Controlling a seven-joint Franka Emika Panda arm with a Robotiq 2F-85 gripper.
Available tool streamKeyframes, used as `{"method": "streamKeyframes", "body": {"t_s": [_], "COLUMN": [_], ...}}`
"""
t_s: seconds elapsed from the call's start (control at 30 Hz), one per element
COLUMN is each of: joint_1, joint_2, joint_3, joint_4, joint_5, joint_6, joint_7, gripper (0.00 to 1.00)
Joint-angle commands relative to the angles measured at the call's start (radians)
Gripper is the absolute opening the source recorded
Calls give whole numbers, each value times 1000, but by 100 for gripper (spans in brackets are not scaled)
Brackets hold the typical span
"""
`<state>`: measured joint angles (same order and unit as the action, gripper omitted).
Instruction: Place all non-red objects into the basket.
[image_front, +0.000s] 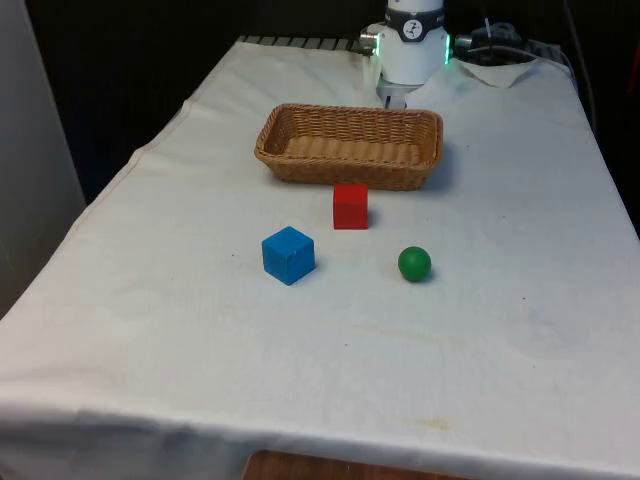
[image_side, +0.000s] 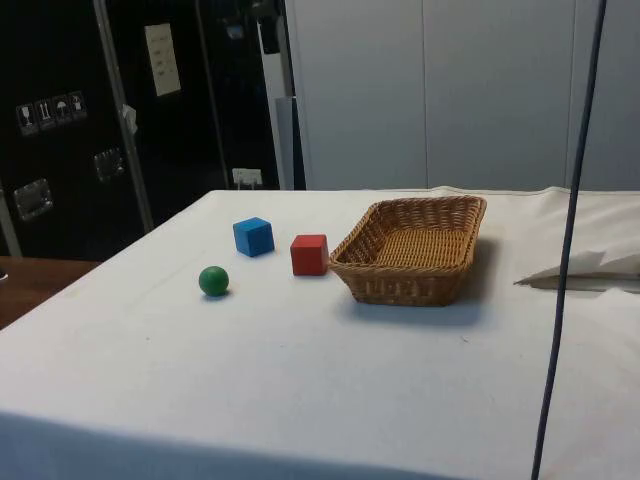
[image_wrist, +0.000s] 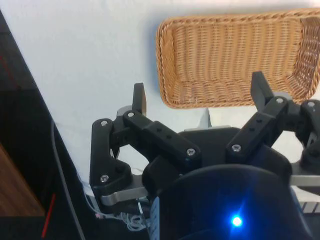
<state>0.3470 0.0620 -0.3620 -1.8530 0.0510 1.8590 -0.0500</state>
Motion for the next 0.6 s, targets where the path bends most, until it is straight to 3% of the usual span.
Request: {"method": "streamKeyframes", "body": {"t_s": [0.0, 0.2, 0.57], "joint_1": [-1, -5, -9], "joint_2": [7, 86, 168], "joint_3": [0, -2, -8], "joint_4": [7, 79, 126], "joint_5": [1, 23, 24], "joint_6": [2, 2, 34], "joint_7": [1, 6, 31], "gripper": [100, 100, 100]}}
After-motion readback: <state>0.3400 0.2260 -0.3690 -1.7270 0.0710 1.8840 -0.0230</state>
